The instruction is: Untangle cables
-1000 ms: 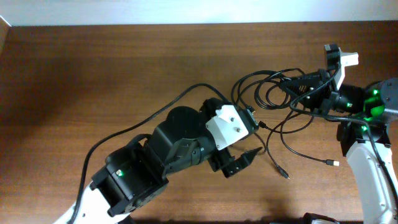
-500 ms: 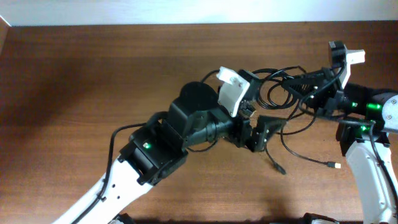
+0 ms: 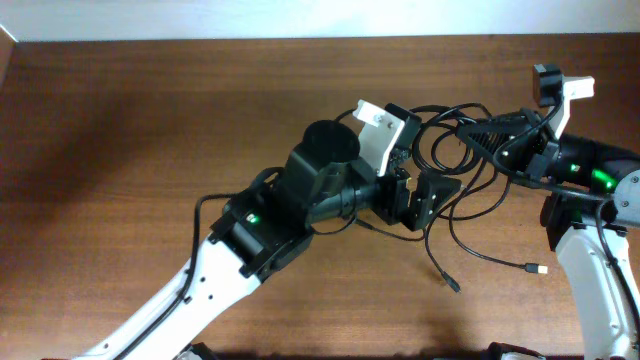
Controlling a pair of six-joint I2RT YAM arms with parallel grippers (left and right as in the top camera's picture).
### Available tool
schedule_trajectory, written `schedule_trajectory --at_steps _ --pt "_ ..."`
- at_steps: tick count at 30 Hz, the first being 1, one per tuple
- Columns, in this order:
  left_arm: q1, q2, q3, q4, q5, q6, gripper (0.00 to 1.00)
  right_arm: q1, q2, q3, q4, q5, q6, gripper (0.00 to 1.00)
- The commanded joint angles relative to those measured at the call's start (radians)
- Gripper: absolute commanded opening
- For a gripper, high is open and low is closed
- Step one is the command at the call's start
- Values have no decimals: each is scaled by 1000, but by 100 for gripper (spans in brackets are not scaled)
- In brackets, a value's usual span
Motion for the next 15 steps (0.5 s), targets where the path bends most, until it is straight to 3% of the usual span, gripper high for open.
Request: schedule_trajectory --at_steps 1,3,4,5,6,7,11,15 --pt "4 24 6 77 2 -24 99 3 -9 9 8 27 14 4" --pt "4 24 6 128 32 -24 99 3 -9 9 8 26 14 4" --pt "3 24 6 127 32 -24 95 3 -9 9 8 25 14 4" --pt "3 24 6 127 32 -24 77 3 -9 9 9 24 14 4" --pt "3 24 6 127 32 -24 52 3 -9 9 10 24 14 4" --pt "3 24 6 127 32 -24 40 3 -9 9 10 24 14 4" --pt "1 24 6 127 32 -24 24 3 -9 9 10 24 14 4" --pt "1 34 6 130 32 -24 24 3 -9 9 10 23 14 4"
